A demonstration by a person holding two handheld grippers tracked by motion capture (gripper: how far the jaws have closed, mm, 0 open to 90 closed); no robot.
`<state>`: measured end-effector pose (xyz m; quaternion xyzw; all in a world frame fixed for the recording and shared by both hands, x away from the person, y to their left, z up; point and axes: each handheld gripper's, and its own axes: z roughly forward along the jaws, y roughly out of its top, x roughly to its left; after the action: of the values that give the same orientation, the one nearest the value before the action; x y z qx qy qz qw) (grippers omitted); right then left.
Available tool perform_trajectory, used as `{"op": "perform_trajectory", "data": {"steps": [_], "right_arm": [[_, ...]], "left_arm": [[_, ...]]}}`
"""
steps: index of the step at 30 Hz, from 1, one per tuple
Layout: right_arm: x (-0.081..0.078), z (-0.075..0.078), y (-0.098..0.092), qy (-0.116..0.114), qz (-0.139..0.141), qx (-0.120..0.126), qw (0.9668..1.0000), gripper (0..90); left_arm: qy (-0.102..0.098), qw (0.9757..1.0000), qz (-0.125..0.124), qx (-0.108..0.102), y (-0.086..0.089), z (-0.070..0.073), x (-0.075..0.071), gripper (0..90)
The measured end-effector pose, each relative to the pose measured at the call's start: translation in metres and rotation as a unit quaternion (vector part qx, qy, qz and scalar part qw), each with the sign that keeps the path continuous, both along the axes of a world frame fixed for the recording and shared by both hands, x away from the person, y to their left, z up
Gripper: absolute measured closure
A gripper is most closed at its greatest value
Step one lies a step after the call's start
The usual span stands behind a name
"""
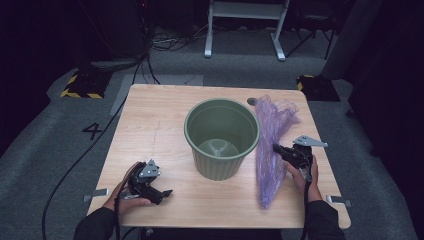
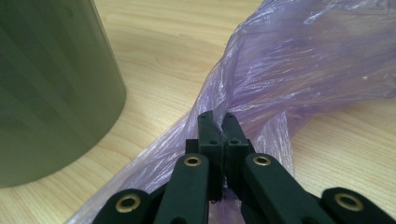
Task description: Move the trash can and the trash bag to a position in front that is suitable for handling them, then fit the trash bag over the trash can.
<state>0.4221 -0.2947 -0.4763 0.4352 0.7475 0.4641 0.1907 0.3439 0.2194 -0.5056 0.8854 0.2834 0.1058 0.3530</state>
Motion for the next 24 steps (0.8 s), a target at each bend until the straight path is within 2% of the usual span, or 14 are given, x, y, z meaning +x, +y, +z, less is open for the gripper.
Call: {"op": "perform_trajectory", "data": {"steps": [2,10,24], "right_arm": [[-0.001,0.002,-0.001,-0.003,0.000,0.008,1.0000,90.0],[-0.005,0.011,0.001,-0.018,0.012,0.012,0.9997,90.0],[-0.008,0.027,-0.006,-0.043,0.008,0.030,0.9986,90.0]], "left_arm": [[0.000,1.0000,0.000,0.000,0.000,0.000,0.000,0.2],[0.000,1.0000,0.000,0.000,0.000,0.000,0.000,0.2],[0.000,1.0000,0.003,0.000,-0.001,0.000,0.000,0.2]]}}
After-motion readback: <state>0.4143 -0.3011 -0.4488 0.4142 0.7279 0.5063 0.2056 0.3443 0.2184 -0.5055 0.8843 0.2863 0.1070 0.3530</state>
